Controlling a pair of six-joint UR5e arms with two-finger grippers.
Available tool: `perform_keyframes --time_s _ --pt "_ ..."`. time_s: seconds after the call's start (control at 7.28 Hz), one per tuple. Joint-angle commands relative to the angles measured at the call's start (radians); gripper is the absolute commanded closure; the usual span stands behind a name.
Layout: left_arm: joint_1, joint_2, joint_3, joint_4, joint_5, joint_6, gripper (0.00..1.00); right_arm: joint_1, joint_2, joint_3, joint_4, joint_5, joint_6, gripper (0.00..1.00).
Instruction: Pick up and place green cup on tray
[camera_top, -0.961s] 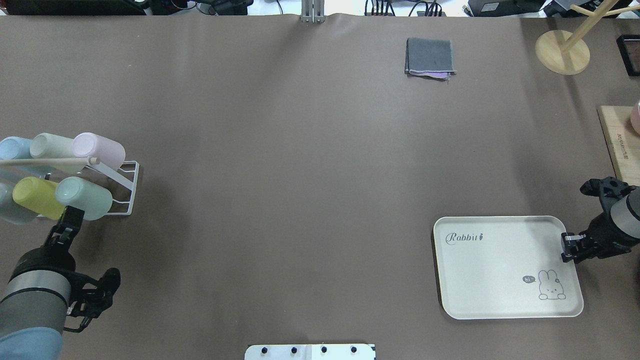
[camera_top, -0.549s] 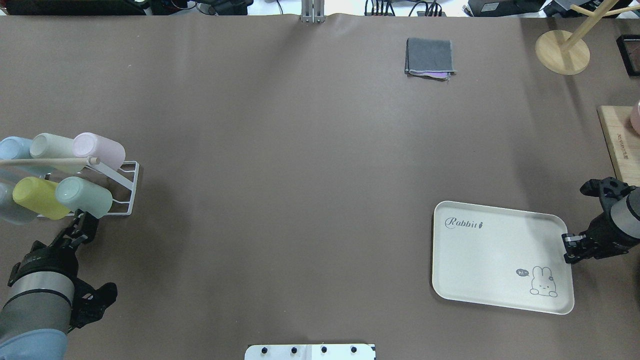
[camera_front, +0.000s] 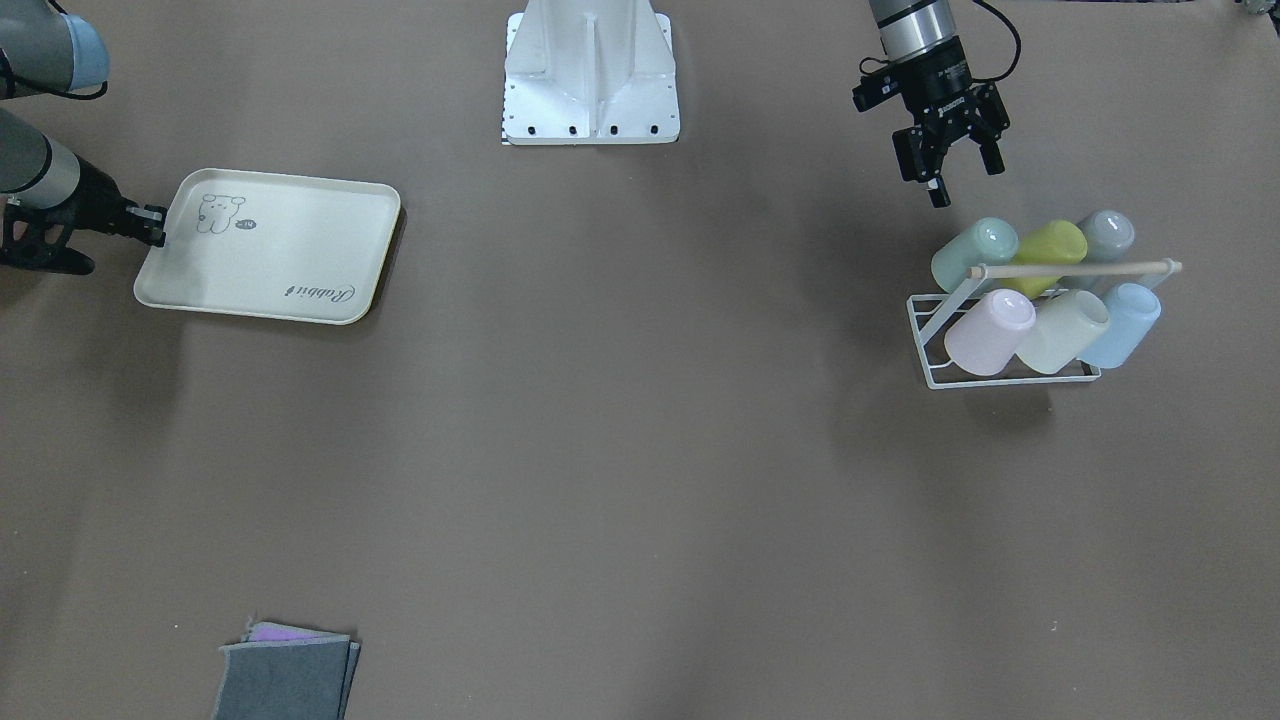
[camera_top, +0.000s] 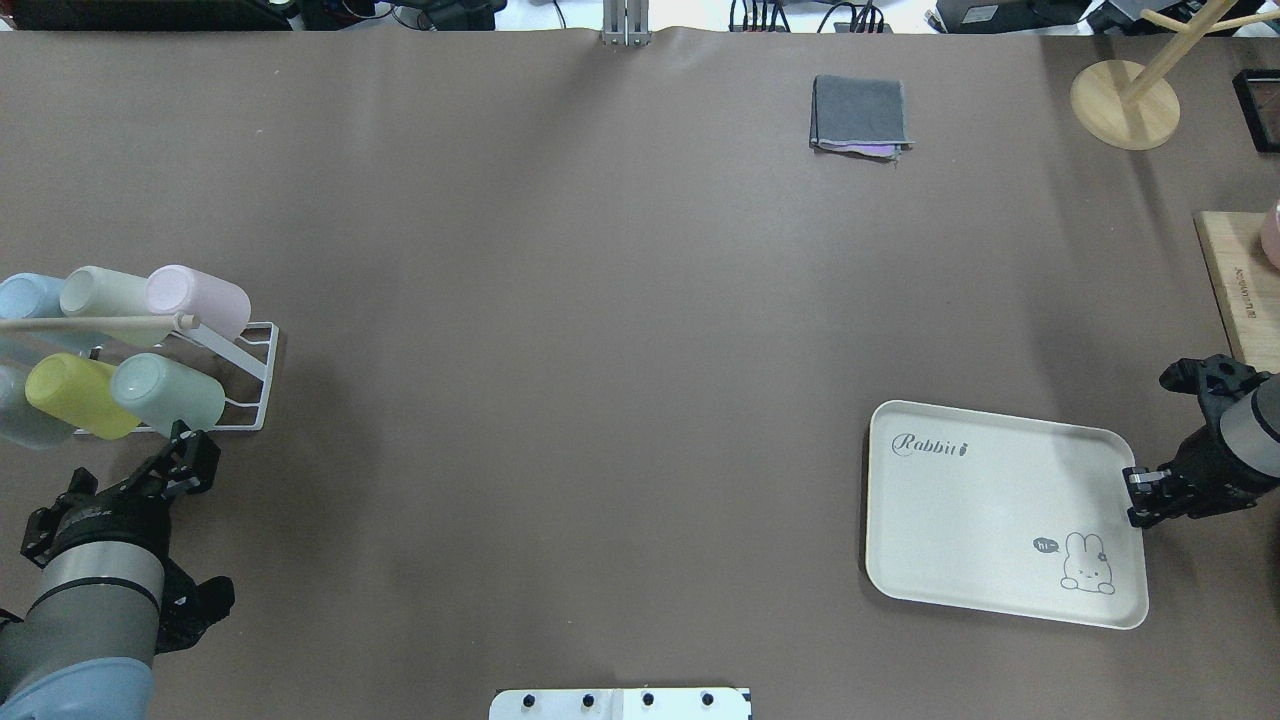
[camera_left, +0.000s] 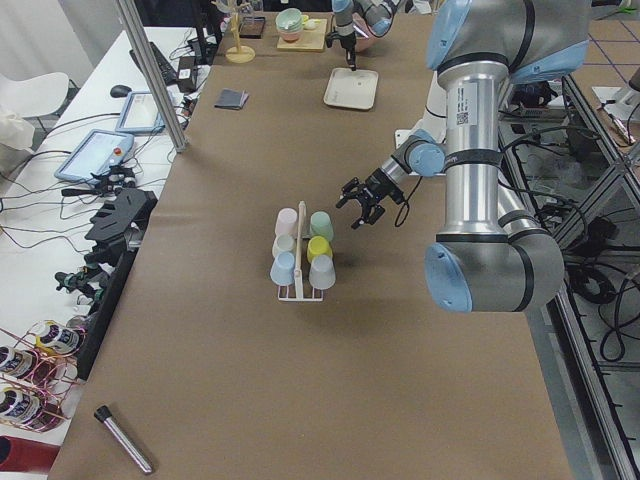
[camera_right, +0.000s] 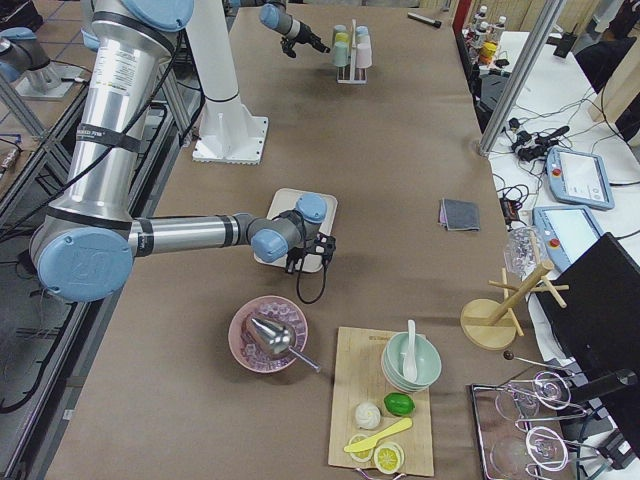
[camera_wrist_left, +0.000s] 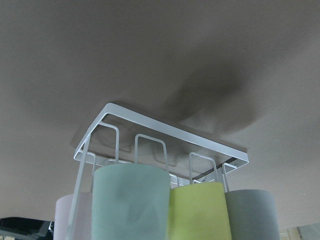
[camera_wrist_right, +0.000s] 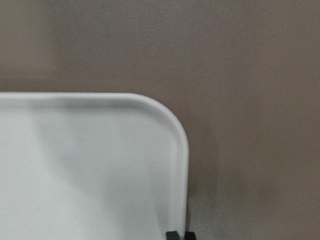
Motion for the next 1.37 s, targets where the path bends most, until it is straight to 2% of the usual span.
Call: perform_keyframes --time_s 0.0,0.14,0.27,0.96,1.24 --pt "0.000 -0.043 0.032 -0.024 0.116 0.070 0.02 0.001 0.001 0.012 0.000 0.003 0.005 1.00" --pt "-0.002 -0.050 0.088 -0.060 0.205 0.086 0.02 0.003 0.002 0.018 0.000 0.012 0.005 1.00" --pt "0.000 -0.050 0.118 -0.074 0.221 0.087 0.02 0.004 0.001 0.027 0.002 0.031 0.004 1.00" --pt "0.020 -0.025 0.170 -0.075 0.223 0.066 0.02 0.078 -0.012 0.053 0.066 0.110 -0.097 1.00" --pt "0.021 -0.024 0.181 -0.068 0.224 0.005 0.02 0.134 -0.021 0.047 0.066 0.175 -0.142 1.00"
